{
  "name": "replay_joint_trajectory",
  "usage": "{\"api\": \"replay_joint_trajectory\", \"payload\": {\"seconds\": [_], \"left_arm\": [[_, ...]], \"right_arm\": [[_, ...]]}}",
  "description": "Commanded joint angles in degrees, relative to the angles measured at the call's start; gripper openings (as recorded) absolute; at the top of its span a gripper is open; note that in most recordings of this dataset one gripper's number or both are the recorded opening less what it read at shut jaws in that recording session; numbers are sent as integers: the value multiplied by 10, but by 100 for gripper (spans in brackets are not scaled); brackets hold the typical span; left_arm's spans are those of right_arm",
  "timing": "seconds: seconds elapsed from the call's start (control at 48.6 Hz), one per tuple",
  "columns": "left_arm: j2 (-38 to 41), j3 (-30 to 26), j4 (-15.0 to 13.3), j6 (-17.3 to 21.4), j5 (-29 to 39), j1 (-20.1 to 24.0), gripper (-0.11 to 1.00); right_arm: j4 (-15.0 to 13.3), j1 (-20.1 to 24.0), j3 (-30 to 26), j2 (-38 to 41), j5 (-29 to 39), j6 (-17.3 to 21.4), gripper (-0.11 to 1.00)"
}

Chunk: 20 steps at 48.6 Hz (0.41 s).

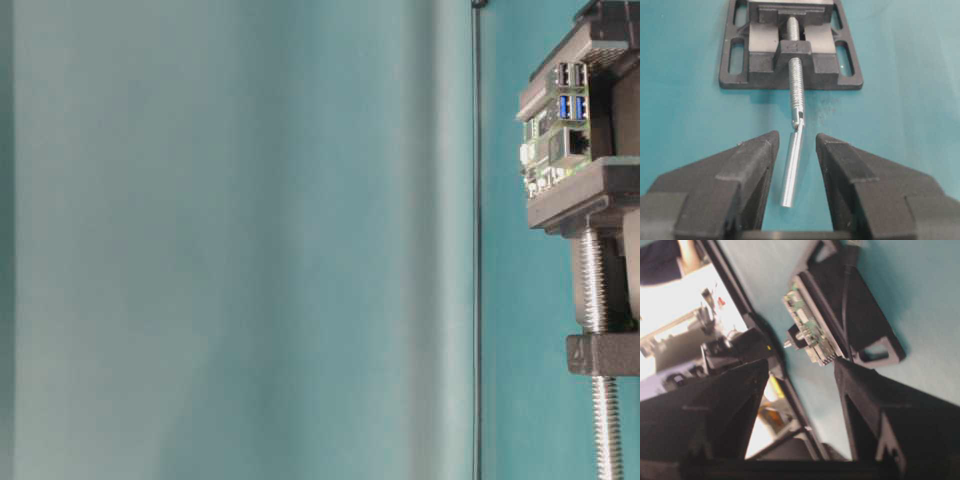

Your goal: Insert the USB into the fixed PCB.

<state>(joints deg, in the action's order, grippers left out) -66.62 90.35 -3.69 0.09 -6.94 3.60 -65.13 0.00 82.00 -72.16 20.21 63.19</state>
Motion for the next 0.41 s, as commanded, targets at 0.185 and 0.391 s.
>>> {"api": "replay_joint_trajectory", "payload": {"seconds": [0.185,0.391], "left_arm": [[4,-7,3,1,-4,1,55],[4,-7,3,1,-4,1,55]], "right_arm": [[-4,-1,-32,4,-53,-197,63],[-5,-2,-29,4,-91,-314,62]]}}
